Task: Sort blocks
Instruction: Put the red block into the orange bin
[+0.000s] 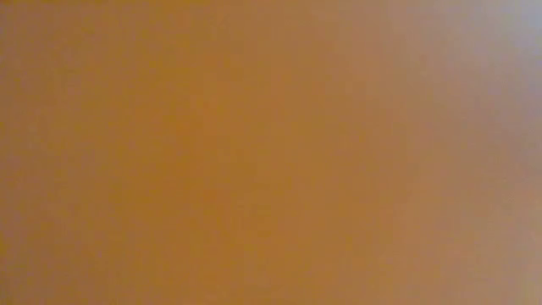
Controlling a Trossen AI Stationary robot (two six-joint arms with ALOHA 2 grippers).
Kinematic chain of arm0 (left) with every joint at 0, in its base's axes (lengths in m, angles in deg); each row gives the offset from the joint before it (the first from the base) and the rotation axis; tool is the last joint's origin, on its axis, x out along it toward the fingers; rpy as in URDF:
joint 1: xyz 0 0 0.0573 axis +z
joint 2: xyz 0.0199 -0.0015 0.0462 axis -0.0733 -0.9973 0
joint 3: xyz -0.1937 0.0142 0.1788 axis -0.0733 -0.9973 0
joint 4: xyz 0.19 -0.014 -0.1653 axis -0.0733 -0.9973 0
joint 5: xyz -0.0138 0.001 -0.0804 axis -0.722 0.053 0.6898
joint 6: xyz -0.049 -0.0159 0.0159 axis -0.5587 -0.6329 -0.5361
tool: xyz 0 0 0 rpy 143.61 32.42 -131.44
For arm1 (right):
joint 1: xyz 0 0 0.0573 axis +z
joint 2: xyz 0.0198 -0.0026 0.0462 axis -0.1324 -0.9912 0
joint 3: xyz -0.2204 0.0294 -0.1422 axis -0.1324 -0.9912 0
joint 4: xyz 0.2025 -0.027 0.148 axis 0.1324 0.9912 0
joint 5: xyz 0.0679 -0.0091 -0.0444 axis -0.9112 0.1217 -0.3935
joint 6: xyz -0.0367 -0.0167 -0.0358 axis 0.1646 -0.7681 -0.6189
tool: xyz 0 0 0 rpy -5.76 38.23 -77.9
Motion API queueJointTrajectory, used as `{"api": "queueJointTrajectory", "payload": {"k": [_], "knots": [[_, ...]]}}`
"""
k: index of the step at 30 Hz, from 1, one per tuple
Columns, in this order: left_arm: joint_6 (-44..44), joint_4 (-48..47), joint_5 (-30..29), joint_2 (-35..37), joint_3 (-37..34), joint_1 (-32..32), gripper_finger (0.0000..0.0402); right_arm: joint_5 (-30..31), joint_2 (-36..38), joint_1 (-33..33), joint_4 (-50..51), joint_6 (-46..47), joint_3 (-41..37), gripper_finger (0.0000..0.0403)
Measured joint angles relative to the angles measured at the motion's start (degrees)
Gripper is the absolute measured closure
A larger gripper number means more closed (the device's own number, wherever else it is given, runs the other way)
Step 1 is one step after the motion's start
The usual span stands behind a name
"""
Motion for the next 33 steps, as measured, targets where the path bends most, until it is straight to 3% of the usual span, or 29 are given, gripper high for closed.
{"api": "queueJointTrajectory", "payload": {"k": [5,11,15,19,25,28,30,33], "knots": [[1.41,0.26,0.33,-1.07,0.05,0.05,0.0241,-0.01,0.0,0.45,0.07,0.0,0.0,0.0403],[3.1,-1.23,1.38,-0.39,1.5,1.55,0.0322,0.0,0.0,0.79,0.53,-0.03,0.0,0.0403],[5.65,-4.73,0.59,0.83,4.02,4.78,0.0322,0.02,0.02,0.79,0.56,-1.52,0.0,0.0403],[10.17,-6.42,-5.53,2.62,7.49,9.32,0.0322,0.05,0.04,0.72,0.7,-4.9,0.0,0.0403],[26.34,-5.22,-18.42,5.92,13.52,19.8,0.0322,4.44,0.04,-1.17,-0.35,-9.51,0.0,0.0403],[36.73,0.84,-22.23,7.68,15.0,27.06,0.0322,7.59,0.04,-2.98,-1.0,-11.09,0.0,0.0403],[44.17,8.26,-21.95,8.17,14.99,32.78,0.0322,7.71,0.04,-4.51,-1.05,-11.87,0.0,0.0403],[54.07,20.21,-13.04,8.01,14.95,42.2,0.0322,7.69,0.04,-6.48,-0.67,-12.5,0.0,0.0403]]}}
